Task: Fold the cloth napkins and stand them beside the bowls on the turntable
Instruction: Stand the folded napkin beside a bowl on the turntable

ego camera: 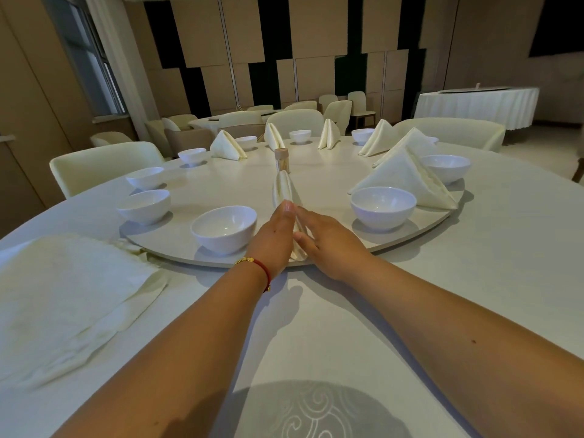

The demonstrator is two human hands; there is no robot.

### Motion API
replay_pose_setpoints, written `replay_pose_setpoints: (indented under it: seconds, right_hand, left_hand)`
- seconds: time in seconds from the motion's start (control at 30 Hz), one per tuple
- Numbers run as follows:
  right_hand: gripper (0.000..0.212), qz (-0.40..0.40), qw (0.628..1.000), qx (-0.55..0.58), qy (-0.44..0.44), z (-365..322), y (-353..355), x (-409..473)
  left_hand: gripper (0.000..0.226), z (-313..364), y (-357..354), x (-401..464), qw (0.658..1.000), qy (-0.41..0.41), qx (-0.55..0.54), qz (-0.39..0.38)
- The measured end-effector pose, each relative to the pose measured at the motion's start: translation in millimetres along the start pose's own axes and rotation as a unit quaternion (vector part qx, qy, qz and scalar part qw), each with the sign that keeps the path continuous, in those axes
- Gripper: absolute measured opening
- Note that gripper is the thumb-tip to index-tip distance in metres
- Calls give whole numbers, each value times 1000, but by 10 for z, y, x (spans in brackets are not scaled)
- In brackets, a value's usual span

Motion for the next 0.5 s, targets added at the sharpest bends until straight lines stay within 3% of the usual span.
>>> replay_pose_setpoints:
  seconds: [0.13,0.27,0.4,0.5]
  right_hand:
    - [50,1,998,-62,-10,37,17,-8]
    - [51,20,995,-73,-70,167,101,-80]
    - [54,35,982,-155,-102,202,235,-123]
    - [55,-36,981,-174,-75,168,55,-107]
  left_hand:
    - [61,12,-19,-11,1000,-7,15,11]
    - [65,-5,-21,-32,1000,-4,22,20]
    - [70,15,-30,-52,999,-6,29,20]
    - [70,10,-11,-67,999,2,37,29]
Point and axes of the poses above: each hand's wrist, its own x-axis towards the middle knuckle, its own y-axis out of the back of the hand, z = x × y, the point moved 10 cm from there along x, towards the middle knuckle, and after that the axes turned 14 degrees about y, right-handed, at the moved point
